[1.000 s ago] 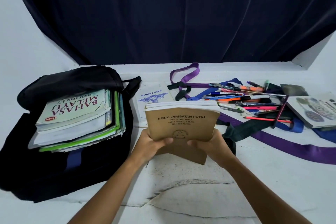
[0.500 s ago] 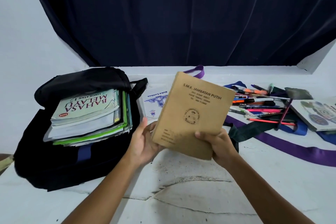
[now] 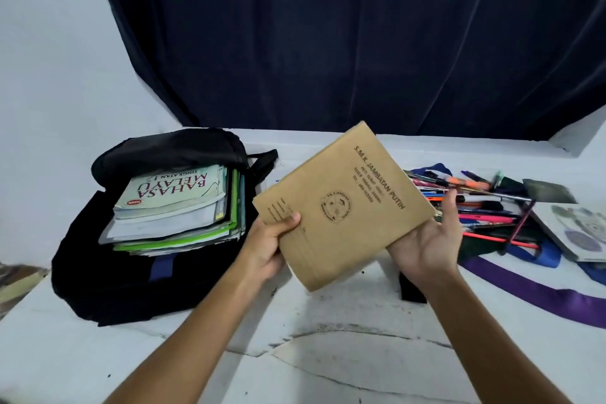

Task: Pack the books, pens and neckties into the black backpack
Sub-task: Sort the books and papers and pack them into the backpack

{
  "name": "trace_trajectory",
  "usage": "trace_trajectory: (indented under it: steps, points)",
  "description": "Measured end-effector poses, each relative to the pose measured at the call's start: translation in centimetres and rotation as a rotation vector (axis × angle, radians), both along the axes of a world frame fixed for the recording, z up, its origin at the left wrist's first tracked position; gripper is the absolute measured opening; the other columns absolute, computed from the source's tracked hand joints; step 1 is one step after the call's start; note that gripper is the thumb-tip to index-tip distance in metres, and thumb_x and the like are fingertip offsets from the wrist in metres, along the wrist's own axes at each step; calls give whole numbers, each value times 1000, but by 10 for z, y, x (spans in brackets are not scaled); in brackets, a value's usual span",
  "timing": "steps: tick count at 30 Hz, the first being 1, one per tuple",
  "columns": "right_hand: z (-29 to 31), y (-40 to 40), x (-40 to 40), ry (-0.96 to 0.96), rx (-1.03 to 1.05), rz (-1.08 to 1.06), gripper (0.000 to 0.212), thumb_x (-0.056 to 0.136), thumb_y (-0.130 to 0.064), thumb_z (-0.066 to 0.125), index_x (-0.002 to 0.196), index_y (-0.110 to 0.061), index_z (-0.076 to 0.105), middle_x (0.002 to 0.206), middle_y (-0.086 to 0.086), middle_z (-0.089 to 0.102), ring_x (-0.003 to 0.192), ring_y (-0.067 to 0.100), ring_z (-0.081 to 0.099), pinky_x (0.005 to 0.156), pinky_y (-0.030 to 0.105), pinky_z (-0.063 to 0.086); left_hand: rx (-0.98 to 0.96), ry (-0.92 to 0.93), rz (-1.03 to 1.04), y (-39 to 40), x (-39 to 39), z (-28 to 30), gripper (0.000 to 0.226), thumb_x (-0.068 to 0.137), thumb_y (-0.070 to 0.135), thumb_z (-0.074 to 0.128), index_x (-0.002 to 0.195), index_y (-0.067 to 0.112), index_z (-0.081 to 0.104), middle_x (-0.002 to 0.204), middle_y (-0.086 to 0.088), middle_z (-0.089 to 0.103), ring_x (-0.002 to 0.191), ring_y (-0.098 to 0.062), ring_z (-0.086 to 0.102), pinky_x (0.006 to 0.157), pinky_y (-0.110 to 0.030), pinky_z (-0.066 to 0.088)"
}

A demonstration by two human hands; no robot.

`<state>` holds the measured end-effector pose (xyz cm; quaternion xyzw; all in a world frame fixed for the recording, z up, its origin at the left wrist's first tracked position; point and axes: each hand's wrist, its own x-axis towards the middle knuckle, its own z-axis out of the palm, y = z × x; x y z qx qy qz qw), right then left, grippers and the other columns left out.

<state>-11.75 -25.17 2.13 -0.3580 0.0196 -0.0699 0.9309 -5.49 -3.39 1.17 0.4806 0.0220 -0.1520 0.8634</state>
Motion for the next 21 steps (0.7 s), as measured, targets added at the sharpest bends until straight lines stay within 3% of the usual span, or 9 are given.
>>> trace_trajectory:
  steps: [4, 7, 11, 13, 14, 16, 19, 21]
  points:
    - [0, -44, 4, 80, 69, 425, 100, 78, -83, 47, 145, -10, 44, 142, 20, 51, 128, 39, 51, 102, 55, 43, 288, -34, -167, 33, 7, 15, 54, 59, -4, 78, 110, -2, 62, 97, -15, 72, 84, -25, 71, 69, -35, 59]
    - [-4, -56, 9, 83, -23, 725, 102, 83, -82, 39, 151, -7, 30, 150, 25, 37, 136, 43, 39, 111, 60, 27, 438, -57, -309, 44, 1, 32, 46, 60, -8, 76, 103, 0, 63, 89, -12, 74, 76, -21, 73, 63, -31, 59]
    - [-3, -42, 12, 109, -246, 985, 93, 81, -73, 56, 141, -2, 48, 139, 25, 51, 126, 40, 53, 104, 54, 41, 623, -46, -457, 55, -3, 53, 29, 74, -15, 69, 95, 4, 63, 83, -8, 75, 75, -18, 73, 66, -30, 61]
    - [3, -24, 11, 88, -316, 1076, 78, 77, -50, 76, 134, -1, 56, 126, 22, 62, 111, 33, 64, 90, 44, 55, 702, -45, -522, 60, -2, 63, 33, 70, -14, 72, 96, 3, 62, 86, -8, 75, 77, -20, 73, 69, -32, 61]
    - [6, -16, 12, 110, -382, 1096, 78, 66, -36, 88, 131, -3, 59, 118, 21, 66, 102, 31, 68, 80, 40, 59, 744, -45, -546, 62, -1, 68, 33, 71, -14, 72, 97, 3, 61, 86, -8, 75, 76, -20, 73, 69, -33, 61]
    - [8, 2, 12, 101, -527, 1134, 88, 52, -16, 94, 130, -9, 55, 115, 19, 69, 95, 30, 71, 72, 37, 61, 843, -45, -567, 70, 0, 76, 30, 76, -12, 70, 100, 4, 58, 87, -8, 75, 76, -21, 73, 69, -35, 62]
    - [10, 26, 11, 31, -505, 1143, 82, 62, -2, 85, 133, -8, 45, 114, 19, 69, 96, 29, 71, 70, 35, 61, 944, -86, -523, 89, 2, 98, 58, 62, 13, 85, 113, 7, 58, 100, -9, 75, 87, -23, 73, 75, -37, 61]
    - [9, 42, 12, 15, -429, 1093, 85, 60, -2, 86, 134, -5, 44, 115, 21, 68, 96, 32, 71, 70, 34, 61, 930, -145, -398, 113, 4, 113, 71, 55, 37, 86, 115, 11, 60, 107, -6, 72, 86, -19, 69, 70, -26, 57]
